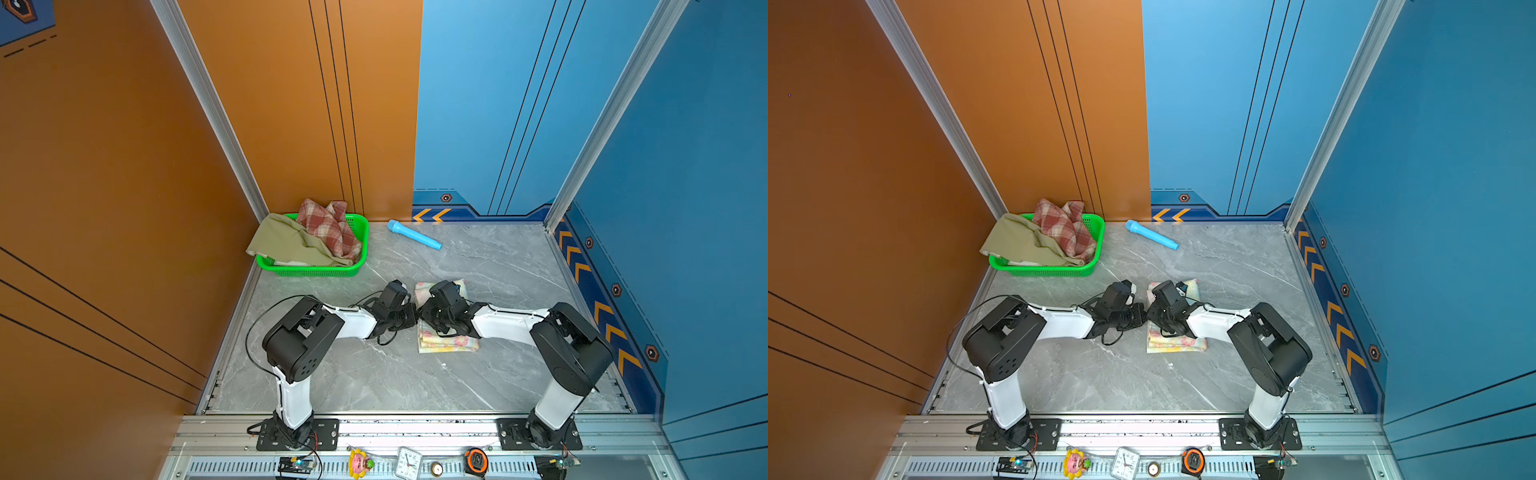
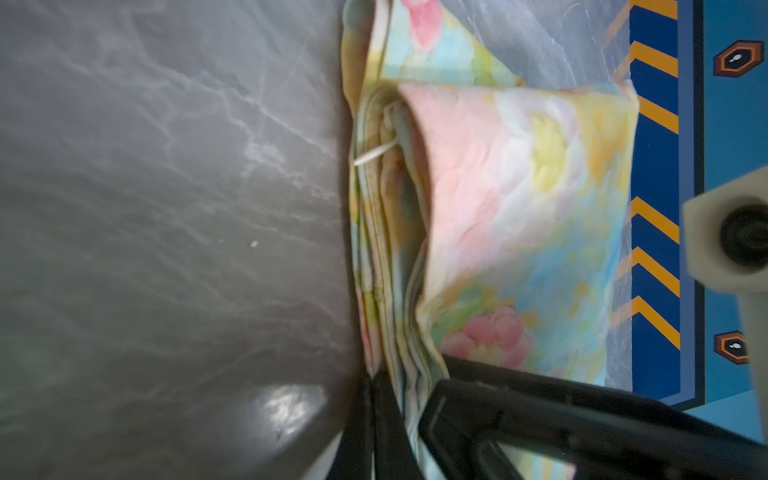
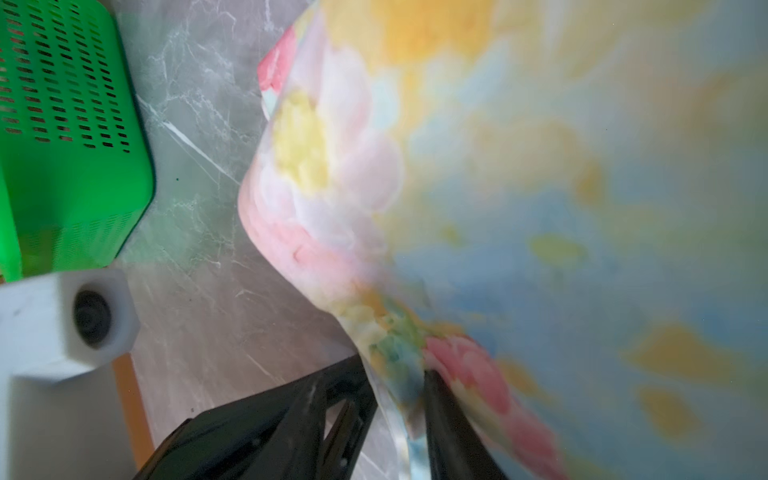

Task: Fold and stack the skirts

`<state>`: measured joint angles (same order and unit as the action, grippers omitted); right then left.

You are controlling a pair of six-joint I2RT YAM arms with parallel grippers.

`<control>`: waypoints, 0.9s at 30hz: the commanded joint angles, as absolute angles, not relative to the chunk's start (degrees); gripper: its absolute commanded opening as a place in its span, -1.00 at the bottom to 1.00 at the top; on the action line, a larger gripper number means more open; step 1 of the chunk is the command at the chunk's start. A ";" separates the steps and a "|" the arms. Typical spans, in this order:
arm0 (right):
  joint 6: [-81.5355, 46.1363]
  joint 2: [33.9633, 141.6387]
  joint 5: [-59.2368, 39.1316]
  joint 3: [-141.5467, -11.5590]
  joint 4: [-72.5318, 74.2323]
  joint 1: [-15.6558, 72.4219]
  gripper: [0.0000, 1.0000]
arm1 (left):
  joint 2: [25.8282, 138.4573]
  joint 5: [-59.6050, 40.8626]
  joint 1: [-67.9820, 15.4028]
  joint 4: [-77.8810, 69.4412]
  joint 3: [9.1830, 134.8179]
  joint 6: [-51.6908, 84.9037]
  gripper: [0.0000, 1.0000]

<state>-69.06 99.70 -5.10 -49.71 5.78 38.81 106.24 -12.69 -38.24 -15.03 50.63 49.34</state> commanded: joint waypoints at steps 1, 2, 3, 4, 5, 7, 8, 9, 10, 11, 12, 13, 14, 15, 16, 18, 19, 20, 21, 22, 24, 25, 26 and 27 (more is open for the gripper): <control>-71.31 99.58 -6.13 -47.51 7.12 37.45 -0.14 | 104.66 -10.64 -36.75 -4.87 48.39 48.16 -0.80; -71.83 99.60 -6.61 -47.29 7.86 37.03 -0.13 | 103.88 -10.15 -36.51 -4.82 48.15 48.08 -0.73; -72.30 99.67 -7.04 -47.03 9.23 36.77 -0.12 | 103.19 -9.66 -36.47 -4.77 47.79 48.03 -0.69; -72.76 99.73 -7.69 -46.90 10.04 36.49 -0.11 | 102.34 -8.97 -36.46 -4.98 47.40 47.91 -0.67; -73.24 99.91 -8.19 -46.98 10.49 36.18 -0.10 | 101.67 -8.60 -36.47 -5.45 46.86 47.73 -0.66; -73.86 100.19 -8.74 -47.17 11.16 35.81 -0.08 | 100.55 -8.02 -36.31 -6.39 45.88 47.76 -0.66; -74.14 100.27 -8.90 -47.27 11.30 35.71 -0.06 | 100.10 -7.91 -36.29 -7.38 45.19 47.86 -0.67; -74.50 100.34 -9.05 -47.24 11.65 35.67 -0.05 | 99.74 -7.89 -36.29 -8.12 44.77 47.94 -0.68; -75.12 100.45 -9.26 -47.16 12.35 35.57 -0.05 | 99.36 -8.09 -36.29 -9.02 44.19 47.94 -0.70; -75.60 100.67 -9.56 -47.07 12.96 35.57 -0.04 | 99.02 -8.44 -36.31 -9.93 43.78 48.07 -0.74; -76.03 100.80 -9.79 -47.07 13.36 35.56 -0.04 | 98.83 -8.67 -36.38 -10.61 43.46 47.99 -0.77; -76.41 100.90 -9.88 -47.11 13.71 35.53 -0.03 | 98.38 -8.85 -36.54 -11.14 43.19 47.88 -0.82; -76.64 101.11 -9.91 -47.27 13.86 35.59 -0.03 | 97.94 -9.18 -36.81 -11.90 42.92 47.78 -0.87; -76.73 101.14 -9.81 -47.50 13.68 35.72 -0.03 | 97.53 -9.44 -37.04 -12.49 42.69 47.57 -0.90; -76.81 101.14 -9.69 -47.78 13.30 35.71 -0.02 | 96.97 -9.65 -37.38 -12.99 42.54 47.23 -0.91; -76.93 101.29 -9.41 -48.28 12.42 35.90 -0.02 | 95.80 -9.83 -37.91 -13.92 42.06 46.70 -0.93; -76.90 101.31 -9.19 -48.70 11.71 35.96 -0.02 | 95.22 -10.02 -38.27 -14.67 41.67 46.38 -0.94; -76.91 101.42 -8.97 -49.09 11.11 36.04 -0.04 | 94.72 -10.00 -38.62 -15.07 41.49 46.05 -0.97; -76.90 101.49 -8.65 -49.42 10.56 36.22 -0.05 | 94.26 -9.98 -39.03 -15.37 41.33 45.85 -0.99; -76.86 101.65 -8.26 -49.93 9.65 36.42 -0.05 | 93.85 -9.91 -39.34 -15.75 41.24 45.56 -1.00; -76.48 102.03 -7.74 -51.19 7.51 36.79 -0.03 | 93.38 -9.76 -40.03 -16.17 41.14 45.35 -1.00; -76.31 102.20 -7.41 -51.84 6.19 36.99 -0.02 | 93.26 -9.76 -40.45 -16.41 41.13 45.19 -1.00; -76.08 102.36 -6.84 -52.60 4.73 37.19 -0.02 | 93.34 -9.87 -40.87 -16.86 41.16 44.98 -1.00; -75.90 102.44 -6.39 -53.10 3.74 37.34 -0.02 | 93.41 -9.89 -41.27 -17.08 41.16 44.87 -1.00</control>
<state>-76.12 101.30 -8.62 -51.03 9.28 36.67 94.28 -9.91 -40.23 -15.66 42.00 46.72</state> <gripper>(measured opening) 0.487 0.045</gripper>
